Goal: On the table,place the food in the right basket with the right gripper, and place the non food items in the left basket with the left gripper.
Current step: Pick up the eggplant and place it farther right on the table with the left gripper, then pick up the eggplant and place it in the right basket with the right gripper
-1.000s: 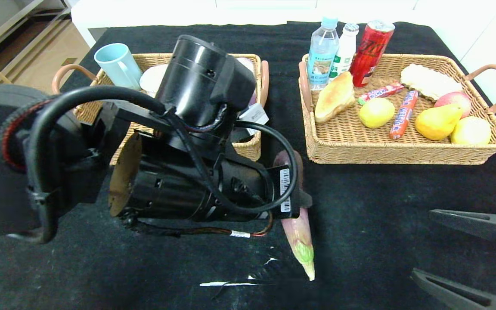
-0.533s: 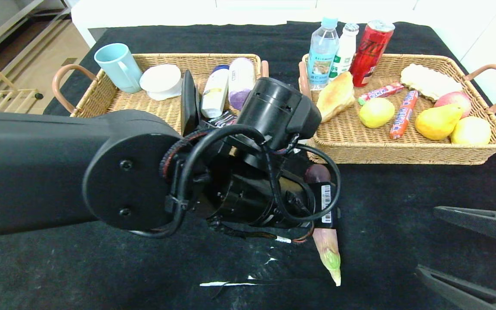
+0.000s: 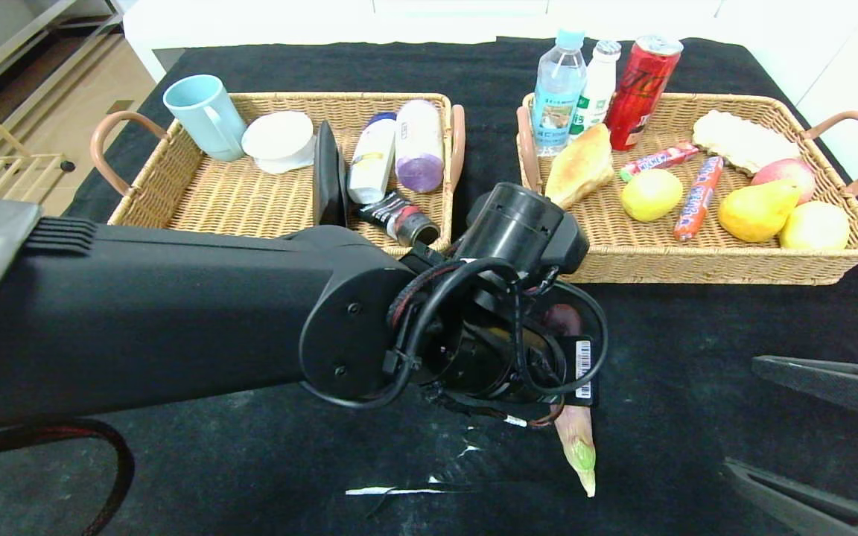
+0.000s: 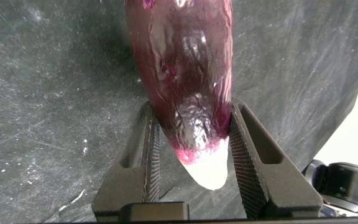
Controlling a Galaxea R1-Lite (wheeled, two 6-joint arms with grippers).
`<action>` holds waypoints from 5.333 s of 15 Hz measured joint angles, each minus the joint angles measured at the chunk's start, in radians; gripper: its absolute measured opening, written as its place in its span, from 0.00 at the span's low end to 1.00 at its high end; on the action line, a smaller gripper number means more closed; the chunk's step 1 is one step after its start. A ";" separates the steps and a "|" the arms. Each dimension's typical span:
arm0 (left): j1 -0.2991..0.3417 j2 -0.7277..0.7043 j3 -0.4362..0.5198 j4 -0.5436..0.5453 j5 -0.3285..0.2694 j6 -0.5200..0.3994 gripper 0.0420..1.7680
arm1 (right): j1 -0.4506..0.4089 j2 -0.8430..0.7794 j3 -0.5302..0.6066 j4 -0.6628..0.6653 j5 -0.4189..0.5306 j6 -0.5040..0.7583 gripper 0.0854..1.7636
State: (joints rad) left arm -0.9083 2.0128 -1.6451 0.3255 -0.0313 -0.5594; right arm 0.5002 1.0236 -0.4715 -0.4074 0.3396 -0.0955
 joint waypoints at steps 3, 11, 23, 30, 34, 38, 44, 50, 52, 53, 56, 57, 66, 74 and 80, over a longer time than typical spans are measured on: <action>-0.001 0.005 0.002 -0.001 0.003 -0.001 0.41 | 0.003 0.000 0.001 0.000 -0.001 -0.004 0.97; -0.002 -0.004 0.007 0.004 0.021 0.000 0.73 | 0.010 0.000 0.004 0.001 0.000 -0.006 0.97; -0.016 -0.440 0.615 -0.350 0.036 0.457 0.92 | 0.001 0.016 0.005 0.009 0.000 -0.005 0.97; 0.098 -0.634 1.103 -0.780 -0.012 0.697 0.95 | 0.009 0.070 0.013 0.009 -0.008 -0.004 0.97; 0.144 -0.664 1.166 -0.866 -0.029 0.704 0.96 | 0.009 0.087 0.000 0.008 -0.064 -0.002 0.97; 0.149 -0.670 1.176 -0.870 -0.026 0.700 0.96 | 0.029 0.118 -0.013 0.017 -0.168 0.002 0.97; 0.182 -0.682 1.169 -0.871 -0.028 0.706 0.96 | 0.291 0.242 -0.291 0.371 -0.664 0.171 0.97; 0.192 -0.713 1.160 -0.872 -0.027 0.710 0.96 | 0.381 0.467 -0.542 0.543 -0.827 0.463 0.97; 0.192 -0.732 1.157 -0.871 -0.027 0.710 0.97 | 0.392 0.538 -0.592 0.543 -0.886 0.490 0.97; 0.192 -0.742 1.156 -0.871 -0.027 0.710 0.97 | 0.394 0.568 -0.614 0.542 -0.907 0.501 0.97; 0.192 -0.756 1.149 -0.871 -0.026 0.710 0.97 | 0.396 0.639 -0.643 0.543 -0.953 0.517 0.97; 0.192 -0.760 1.148 -0.870 -0.027 0.710 0.97 | 0.396 0.656 -0.646 0.543 -0.955 0.533 0.97; 0.205 -0.771 1.139 -0.870 -0.024 0.712 0.97 | 0.382 0.730 -0.660 0.539 -0.957 0.574 0.97; 0.205 -0.772 1.139 -0.868 -0.026 0.718 0.97 | 0.379 0.741 -0.656 0.538 -0.956 0.585 0.43; 0.204 -0.771 1.143 -0.868 -0.026 0.733 0.97 | 0.379 0.749 -0.651 0.536 -0.957 0.616 0.43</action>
State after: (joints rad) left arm -0.7038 1.2415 -0.5021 -0.5426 -0.0577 0.1732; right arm 0.8787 1.7721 -1.1223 0.1287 -0.6172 0.5209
